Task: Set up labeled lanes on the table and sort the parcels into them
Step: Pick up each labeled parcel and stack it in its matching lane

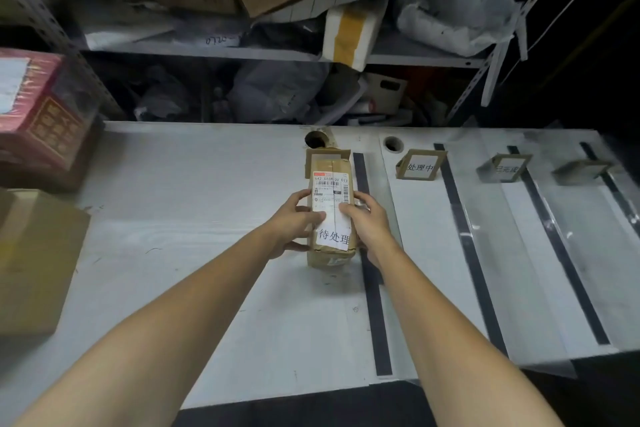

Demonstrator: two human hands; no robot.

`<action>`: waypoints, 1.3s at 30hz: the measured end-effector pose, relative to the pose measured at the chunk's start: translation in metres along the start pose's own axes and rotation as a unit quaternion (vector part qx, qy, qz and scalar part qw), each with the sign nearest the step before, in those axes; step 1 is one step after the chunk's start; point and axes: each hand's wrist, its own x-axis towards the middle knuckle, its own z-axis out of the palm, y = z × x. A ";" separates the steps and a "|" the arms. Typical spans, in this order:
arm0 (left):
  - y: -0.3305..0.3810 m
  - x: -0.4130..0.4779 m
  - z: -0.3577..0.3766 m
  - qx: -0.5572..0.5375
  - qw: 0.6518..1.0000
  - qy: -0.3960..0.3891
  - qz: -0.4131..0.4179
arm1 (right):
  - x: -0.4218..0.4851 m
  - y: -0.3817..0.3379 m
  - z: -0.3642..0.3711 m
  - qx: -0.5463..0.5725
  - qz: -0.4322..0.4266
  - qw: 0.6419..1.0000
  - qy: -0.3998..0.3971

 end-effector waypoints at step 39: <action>0.066 -0.172 -0.172 0.337 0.894 0.292 0.046 | -0.031 -0.164 0.051 -0.458 -0.170 0.864 -0.127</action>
